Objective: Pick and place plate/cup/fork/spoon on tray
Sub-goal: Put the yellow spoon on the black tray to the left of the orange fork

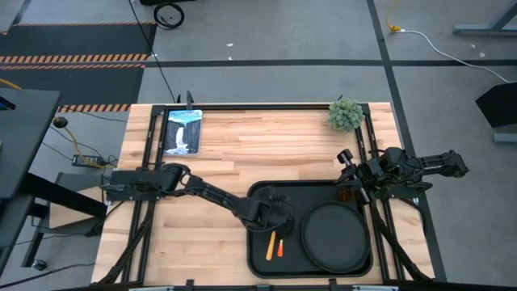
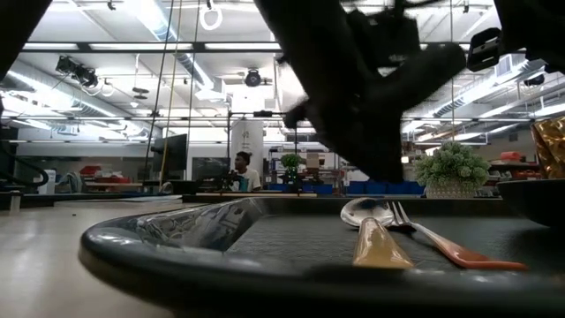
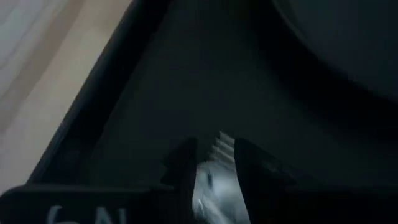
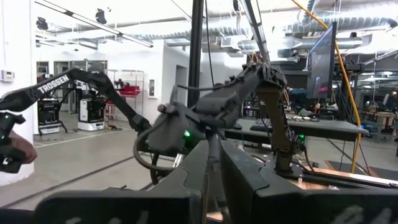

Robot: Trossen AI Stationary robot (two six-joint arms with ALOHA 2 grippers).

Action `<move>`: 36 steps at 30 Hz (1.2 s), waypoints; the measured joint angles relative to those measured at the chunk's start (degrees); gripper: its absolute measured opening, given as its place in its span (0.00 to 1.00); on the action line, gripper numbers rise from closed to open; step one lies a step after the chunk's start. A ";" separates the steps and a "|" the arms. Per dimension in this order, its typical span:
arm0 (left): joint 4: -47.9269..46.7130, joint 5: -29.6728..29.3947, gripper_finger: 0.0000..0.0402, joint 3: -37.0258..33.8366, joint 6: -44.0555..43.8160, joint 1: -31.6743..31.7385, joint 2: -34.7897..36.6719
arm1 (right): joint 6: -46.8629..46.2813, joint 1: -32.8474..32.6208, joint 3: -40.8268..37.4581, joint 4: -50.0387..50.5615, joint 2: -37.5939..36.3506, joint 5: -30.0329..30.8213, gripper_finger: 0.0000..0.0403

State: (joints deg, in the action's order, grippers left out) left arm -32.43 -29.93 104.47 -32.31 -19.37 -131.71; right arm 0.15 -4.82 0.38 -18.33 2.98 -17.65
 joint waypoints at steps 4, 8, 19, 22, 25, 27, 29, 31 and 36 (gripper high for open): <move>4.55 0.15 0.29 0.00 2.93 0.13 -1.51 | -0.01 0.02 0.00 -0.14 0.02 0.00 0.11; 3.72 0.13 0.29 0.04 3.50 -0.20 -1.53 | -0.01 0.01 0.00 0.10 0.01 0.02 0.11; 0.51 -0.27 0.29 0.09 3.38 -0.40 -2.20 | -0.01 0.00 0.01 -0.02 0.02 0.00 0.11; -0.29 -0.25 0.29 0.04 3.39 -0.43 -2.18 | -0.01 0.01 -0.01 0.00 0.02 0.00 0.11; -0.16 -0.29 0.29 0.04 3.37 -0.46 -2.18 | 0.00 0.02 0.00 0.00 0.02 0.00 0.11; -0.35 -0.27 0.29 0.04 3.27 -0.46 -2.18 | -0.01 0.02 -0.01 0.00 0.02 0.00 0.11; -0.33 -0.27 0.29 0.04 3.01 -0.48 -2.18 | -0.01 0.02 -0.01 -0.02 0.02 0.00 0.11; -0.50 -0.25 0.29 0.04 3.01 -0.51 -2.18 | 0.01 0.02 0.01 0.00 0.02 0.00 0.11; -1.66 1.50 0.29 0.04 2.94 -0.49 -2.18 | 0.00 0.02 -0.01 0.00 0.02 0.00 0.11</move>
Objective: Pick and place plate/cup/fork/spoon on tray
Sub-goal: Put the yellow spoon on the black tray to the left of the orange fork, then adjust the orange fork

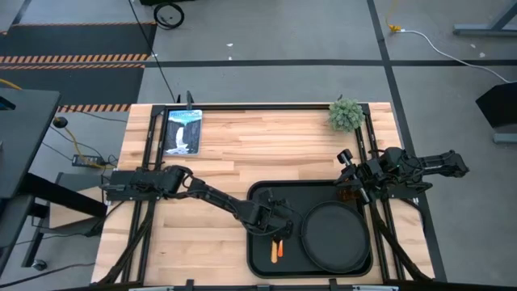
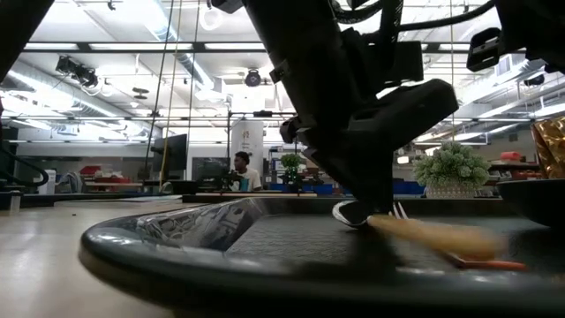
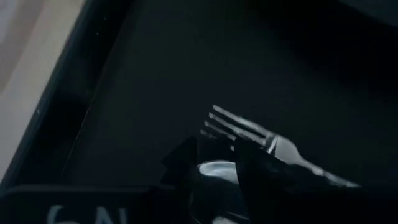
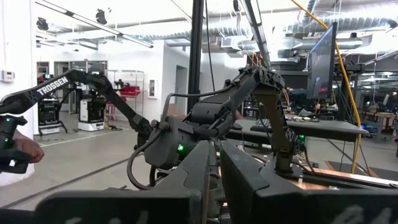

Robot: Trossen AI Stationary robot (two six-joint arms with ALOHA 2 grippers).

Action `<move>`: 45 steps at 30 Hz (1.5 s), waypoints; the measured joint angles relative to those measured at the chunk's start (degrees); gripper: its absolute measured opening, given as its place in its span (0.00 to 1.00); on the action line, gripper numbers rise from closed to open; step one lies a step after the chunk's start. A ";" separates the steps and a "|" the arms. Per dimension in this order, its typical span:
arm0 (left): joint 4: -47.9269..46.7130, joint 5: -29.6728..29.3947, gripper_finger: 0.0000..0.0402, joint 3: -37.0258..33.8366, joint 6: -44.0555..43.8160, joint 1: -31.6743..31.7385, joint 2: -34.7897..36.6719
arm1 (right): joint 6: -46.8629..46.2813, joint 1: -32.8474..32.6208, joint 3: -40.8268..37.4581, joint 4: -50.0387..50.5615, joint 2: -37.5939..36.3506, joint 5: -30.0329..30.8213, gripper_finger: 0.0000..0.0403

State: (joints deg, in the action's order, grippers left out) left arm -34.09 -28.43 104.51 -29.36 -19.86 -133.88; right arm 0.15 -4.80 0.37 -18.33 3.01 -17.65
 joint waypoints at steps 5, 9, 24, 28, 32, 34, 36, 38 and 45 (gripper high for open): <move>-0.44 0.20 0.29 0.09 -0.02 -0.02 0.00 | 0.02 0.00 0.01 0.00 0.00 0.00 0.11; -1.70 0.20 0.29 1.31 -0.07 0.00 0.00 | 0.00 -0.01 0.00 0.00 0.00 0.00 0.11; -2.25 4.77 0.29 6.66 0.09 -1.19 0.02 | 0.01 0.00 0.00 0.00 0.00 0.00 0.11; -2.21 14.20 0.29 7.32 -1.87 -2.42 0.02 | -0.01 -0.01 0.00 0.00 0.00 -0.01 0.11; -3.88 17.78 0.29 7.32 -7.13 -3.91 0.02 | -0.01 0.01 0.01 0.00 0.00 0.00 0.11; -4.91 17.70 0.29 7.30 -8.54 -4.63 0.02 | 0.01 -0.01 0.00 0.00 0.00 0.00 0.11; -4.83 16.64 0.29 7.28 -9.26 -5.14 0.02 | 0.00 0.00 0.01 0.00 0.00 0.00 0.11; -4.32 15.75 0.29 7.28 -9.66 -5.41 0.02 | 0.00 0.00 0.00 0.00 0.00 0.00 0.11; 0.47 15.69 0.29 7.23 -10.63 -5.33 -2.67 | -0.01 0.01 0.00 0.01 -0.01 0.00 0.11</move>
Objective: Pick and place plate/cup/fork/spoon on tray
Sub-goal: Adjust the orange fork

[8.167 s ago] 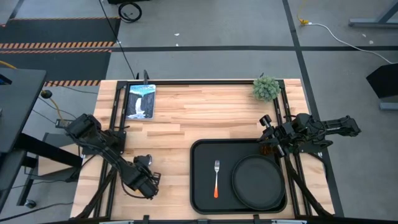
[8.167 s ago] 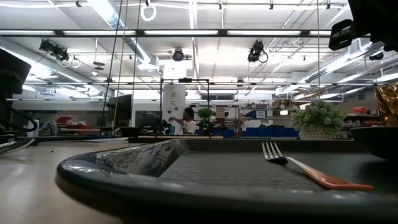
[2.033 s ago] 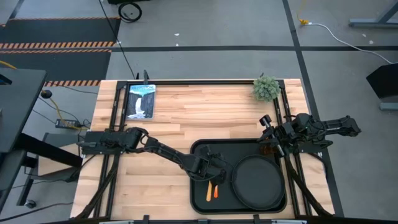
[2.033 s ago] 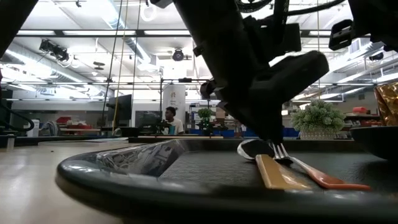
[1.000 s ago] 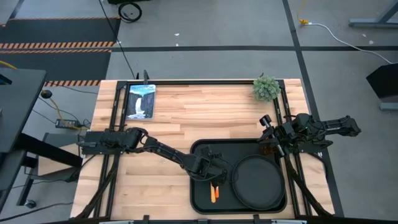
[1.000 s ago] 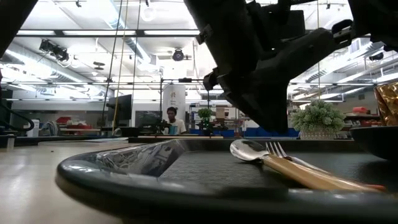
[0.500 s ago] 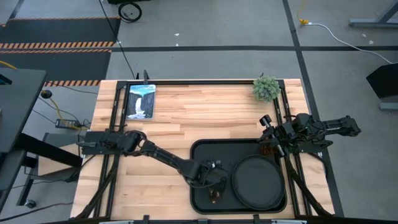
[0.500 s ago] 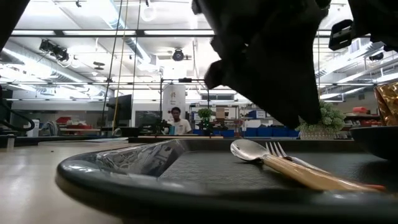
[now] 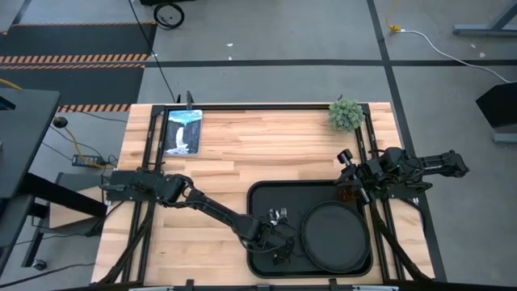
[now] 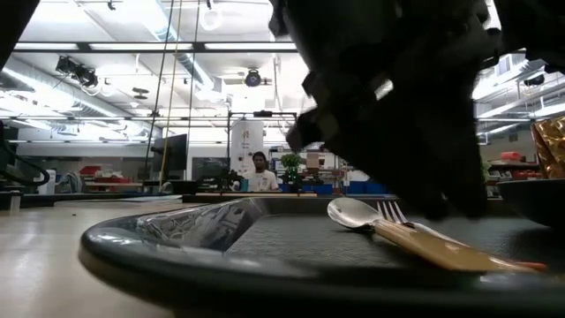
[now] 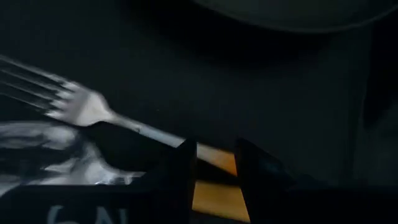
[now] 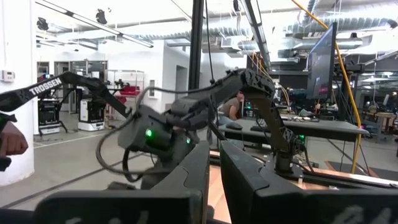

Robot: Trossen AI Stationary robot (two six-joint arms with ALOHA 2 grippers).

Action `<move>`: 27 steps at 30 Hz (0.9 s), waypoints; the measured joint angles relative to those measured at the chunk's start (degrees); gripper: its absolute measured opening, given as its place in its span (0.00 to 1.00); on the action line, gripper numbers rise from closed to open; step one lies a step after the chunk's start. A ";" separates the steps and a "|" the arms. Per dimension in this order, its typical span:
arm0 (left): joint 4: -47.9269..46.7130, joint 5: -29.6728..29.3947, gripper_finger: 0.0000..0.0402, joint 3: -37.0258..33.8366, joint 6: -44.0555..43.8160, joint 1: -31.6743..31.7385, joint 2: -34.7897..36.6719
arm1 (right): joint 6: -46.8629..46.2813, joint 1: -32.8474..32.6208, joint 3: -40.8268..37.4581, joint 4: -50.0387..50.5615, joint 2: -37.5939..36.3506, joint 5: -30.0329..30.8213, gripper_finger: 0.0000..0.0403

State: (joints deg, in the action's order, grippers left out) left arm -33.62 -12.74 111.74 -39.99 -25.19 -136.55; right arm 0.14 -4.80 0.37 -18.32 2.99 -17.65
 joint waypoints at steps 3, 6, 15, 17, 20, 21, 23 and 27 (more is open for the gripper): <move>-0.57 0.09 0.29 -0.07 0.02 0.00 -0.50 | 0.01 -0.01 0.00 -0.07 -0.01 -0.02 0.11; -1.13 -0.37 0.29 0.02 -0.12 0.00 -0.44 | 0.01 -0.01 0.01 -0.12 -0.01 -0.04 0.11; -1.49 -0.52 0.29 0.00 -0.33 0.19 -0.44 | 0.00 0.00 0.02 -0.03 -0.01 0.00 0.11; -1.47 -0.50 0.29 0.00 -0.53 0.33 -0.44 | 0.02 0.00 0.00 -0.03 -0.01 0.00 0.11; -1.48 -0.56 0.29 0.00 -1.29 0.66 -0.44 | 0.00 -0.01 0.00 -0.03 -0.01 0.00 0.11; -1.47 -0.57 0.29 0.00 -1.41 0.70 -0.44 | 0.01 -0.01 0.01 -0.03 -0.01 0.00 0.11; -0.84 -0.60 0.29 0.00 -1.42 0.98 -0.92 | 0.01 0.00 0.01 -0.03 -0.01 0.00 0.11; -0.55 -0.68 0.29 0.02 -1.40 1.03 -1.21 | 0.02 -0.02 0.00 -0.02 -0.01 -0.02 0.11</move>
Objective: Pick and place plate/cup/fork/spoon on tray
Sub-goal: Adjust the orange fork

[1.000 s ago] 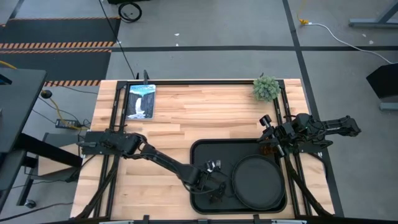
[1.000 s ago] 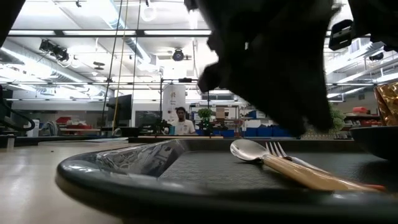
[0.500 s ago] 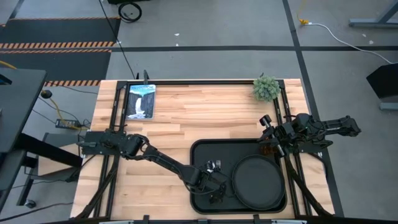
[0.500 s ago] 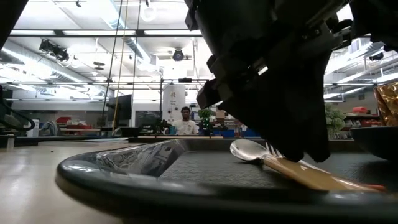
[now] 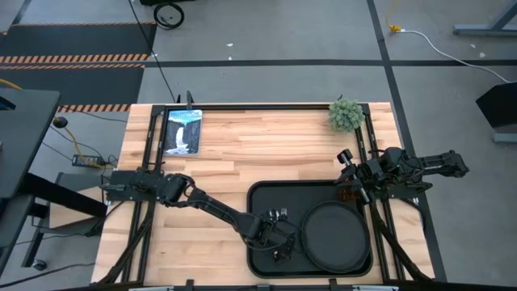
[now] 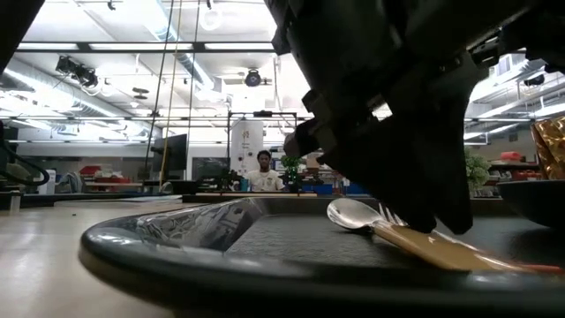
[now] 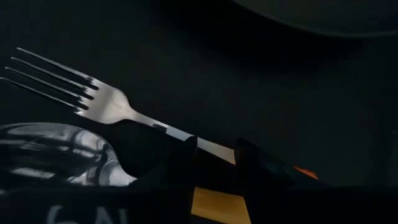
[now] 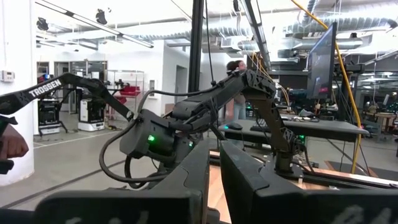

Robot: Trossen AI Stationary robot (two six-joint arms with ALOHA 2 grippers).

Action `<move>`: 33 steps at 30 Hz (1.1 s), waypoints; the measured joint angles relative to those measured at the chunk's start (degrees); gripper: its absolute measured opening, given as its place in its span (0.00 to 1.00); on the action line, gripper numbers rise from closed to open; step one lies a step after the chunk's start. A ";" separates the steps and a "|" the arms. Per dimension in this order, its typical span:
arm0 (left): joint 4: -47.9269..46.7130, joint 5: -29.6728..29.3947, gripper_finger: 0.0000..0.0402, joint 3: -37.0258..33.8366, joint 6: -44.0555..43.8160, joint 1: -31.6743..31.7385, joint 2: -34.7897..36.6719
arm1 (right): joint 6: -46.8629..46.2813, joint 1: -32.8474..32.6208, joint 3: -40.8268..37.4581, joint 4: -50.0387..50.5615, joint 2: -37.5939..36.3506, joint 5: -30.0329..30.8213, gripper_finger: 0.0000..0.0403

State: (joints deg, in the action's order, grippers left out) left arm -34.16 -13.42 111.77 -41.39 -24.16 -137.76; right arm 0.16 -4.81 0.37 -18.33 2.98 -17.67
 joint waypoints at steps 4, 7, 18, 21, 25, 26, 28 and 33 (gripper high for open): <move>0.03 0.00 0.29 0.00 0.26 -0.02 -0.13 | -0.02 0.02 -0.01 0.01 0.00 0.02 0.11; 0.17 0.52 0.29 0.00 -0.26 -0.02 -0.26 | -0.02 0.02 0.02 0.00 0.00 0.02 0.11; 0.53 1.67 0.29 -0.02 -0.94 -0.07 -0.12 | -0.01 0.02 0.01 0.01 0.00 0.02 0.11; 0.45 1.79 0.29 0.60 0.17 -0.07 0.02 | -0.01 0.02 0.00 0.01 0.00 0.01 0.11; 0.54 1.51 0.29 3.13 3.32 -0.11 0.35 | -0.02 0.02 0.02 0.00 0.00 0.02 0.11; -0.04 0.59 0.29 3.40 3.45 -0.11 0.40 | 0.00 0.00 0.01 -0.01 0.00 0.01 0.11; -2.68 -2.49 0.29 3.90 4.09 -0.11 0.29 | -0.02 0.00 -0.01 0.01 0.00 0.02 0.11; -3.22 -8.86 0.27 4.09 9.06 -0.22 -0.11 | -0.02 0.00 -0.01 0.01 0.00 0.02 0.11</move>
State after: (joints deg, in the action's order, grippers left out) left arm -37.39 -22.28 115.85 -32.33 -24.38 -137.86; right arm 0.15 -4.81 0.36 -18.33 2.98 -17.65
